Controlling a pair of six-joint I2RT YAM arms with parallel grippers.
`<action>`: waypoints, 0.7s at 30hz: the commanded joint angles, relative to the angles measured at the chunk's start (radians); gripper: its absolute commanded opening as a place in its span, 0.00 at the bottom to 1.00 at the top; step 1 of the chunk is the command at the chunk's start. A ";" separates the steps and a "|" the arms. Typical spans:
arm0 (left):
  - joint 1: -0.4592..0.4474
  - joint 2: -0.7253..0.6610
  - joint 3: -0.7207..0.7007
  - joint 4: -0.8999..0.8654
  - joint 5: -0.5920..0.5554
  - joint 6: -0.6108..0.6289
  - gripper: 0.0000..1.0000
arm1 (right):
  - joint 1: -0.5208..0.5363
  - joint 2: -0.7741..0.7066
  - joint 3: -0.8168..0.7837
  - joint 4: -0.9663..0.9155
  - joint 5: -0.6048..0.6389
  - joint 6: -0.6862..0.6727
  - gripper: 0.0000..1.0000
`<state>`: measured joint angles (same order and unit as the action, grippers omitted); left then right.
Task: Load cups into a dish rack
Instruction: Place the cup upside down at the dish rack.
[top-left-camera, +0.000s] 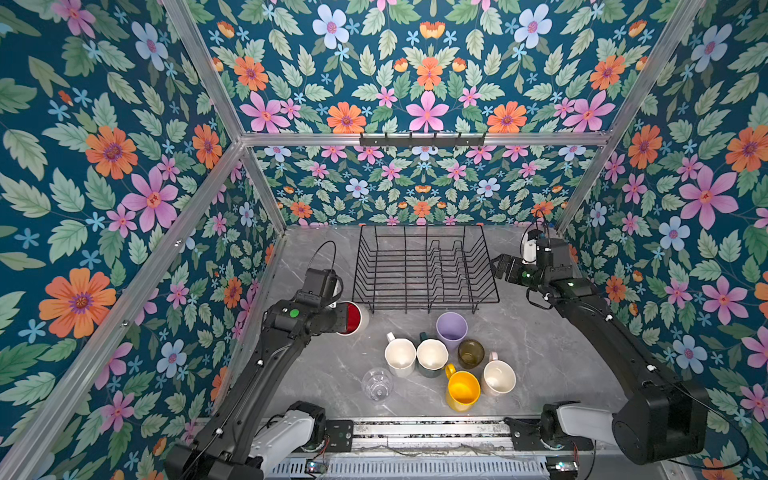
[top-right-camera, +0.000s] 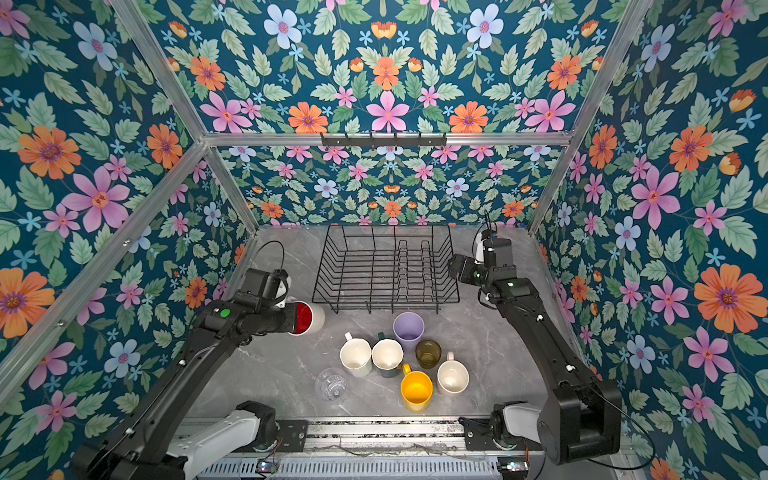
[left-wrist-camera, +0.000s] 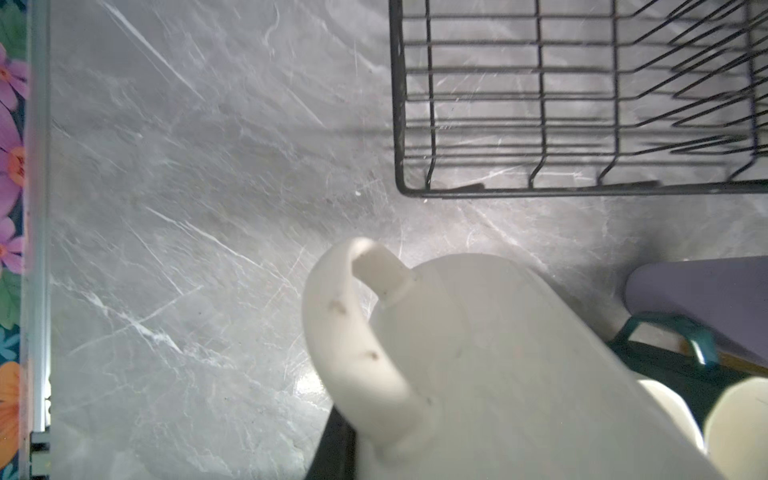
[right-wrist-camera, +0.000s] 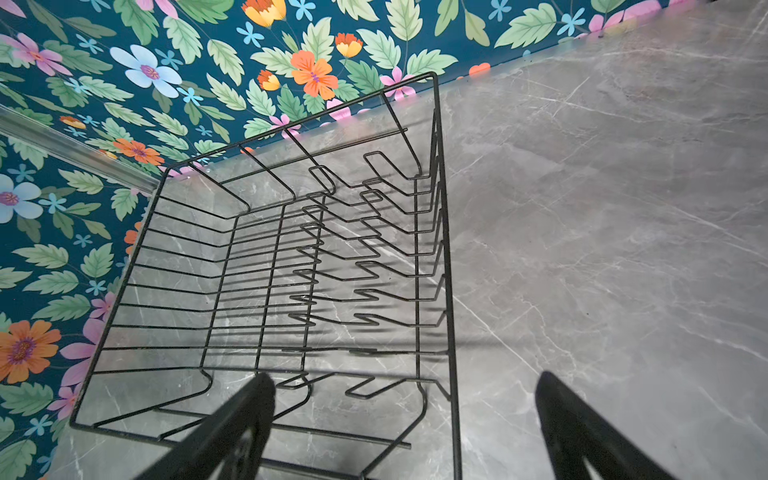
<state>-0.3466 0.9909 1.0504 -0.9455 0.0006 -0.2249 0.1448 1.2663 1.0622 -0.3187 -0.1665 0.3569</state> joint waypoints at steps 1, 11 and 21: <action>0.000 -0.082 0.008 0.153 -0.001 0.093 0.00 | 0.001 -0.017 0.005 0.013 -0.050 -0.001 0.97; 0.000 -0.329 -0.314 0.951 0.289 0.272 0.00 | 0.001 -0.090 -0.021 0.139 -0.433 0.015 0.97; 0.009 -0.082 -0.473 1.738 0.620 0.090 0.00 | 0.002 -0.092 -0.036 0.308 -0.849 0.114 0.97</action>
<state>-0.3443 0.8516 0.5694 0.4065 0.4683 -0.0486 0.1448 1.1633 1.0206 -0.0952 -0.8471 0.4232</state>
